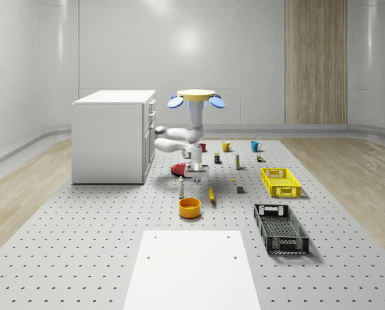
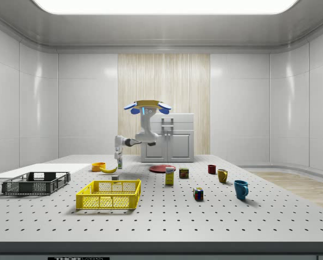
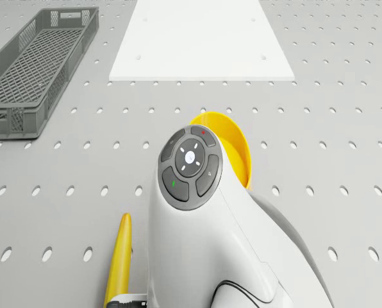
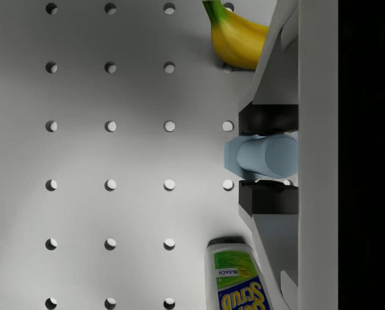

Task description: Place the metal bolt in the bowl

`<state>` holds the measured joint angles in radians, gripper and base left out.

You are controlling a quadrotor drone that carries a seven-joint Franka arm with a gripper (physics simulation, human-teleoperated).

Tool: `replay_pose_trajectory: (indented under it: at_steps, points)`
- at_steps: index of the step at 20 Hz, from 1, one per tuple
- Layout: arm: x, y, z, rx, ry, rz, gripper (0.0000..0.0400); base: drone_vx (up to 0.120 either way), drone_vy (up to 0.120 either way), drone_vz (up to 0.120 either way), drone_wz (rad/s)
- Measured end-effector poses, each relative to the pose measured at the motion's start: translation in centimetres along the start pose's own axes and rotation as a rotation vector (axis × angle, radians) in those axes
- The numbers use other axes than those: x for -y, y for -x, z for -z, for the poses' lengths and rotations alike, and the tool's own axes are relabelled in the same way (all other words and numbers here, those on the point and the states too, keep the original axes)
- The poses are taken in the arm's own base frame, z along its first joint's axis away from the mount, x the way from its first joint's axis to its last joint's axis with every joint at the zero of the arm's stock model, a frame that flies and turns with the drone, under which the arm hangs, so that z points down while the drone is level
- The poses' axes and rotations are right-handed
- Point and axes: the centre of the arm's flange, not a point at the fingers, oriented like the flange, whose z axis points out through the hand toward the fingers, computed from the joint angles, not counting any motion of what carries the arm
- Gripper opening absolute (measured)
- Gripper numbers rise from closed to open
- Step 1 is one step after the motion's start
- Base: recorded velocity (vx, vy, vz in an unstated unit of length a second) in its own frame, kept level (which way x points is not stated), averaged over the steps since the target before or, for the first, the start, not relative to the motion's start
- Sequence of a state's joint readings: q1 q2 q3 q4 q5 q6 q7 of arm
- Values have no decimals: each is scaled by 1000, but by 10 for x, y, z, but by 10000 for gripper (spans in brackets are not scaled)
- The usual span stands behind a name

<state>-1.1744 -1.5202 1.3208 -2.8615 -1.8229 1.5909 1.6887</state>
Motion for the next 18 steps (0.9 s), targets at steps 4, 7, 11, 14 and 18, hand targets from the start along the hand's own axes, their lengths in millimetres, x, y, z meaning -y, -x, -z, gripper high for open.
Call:
replay_pose_trajectory:
  at_steps: [4, 7, 11, 14, 18]
  points:
    - [0, 0, 0, 0, 0, 0, 100, 120, -80, 0, 0]
    - [0, 0, 0, 0, 0, 0, 100, 120, -80, 0, 0]
    - [0, 0, 0, 0, 0, 0, 100, 120, 0, 0, 0]
    - [0, 0, 0, 0, 0, 0, 100, 120, 0, 0, 0]
    - [0, 0, 0, 0, 0, 0, 100, 120, 0, 0, 0]
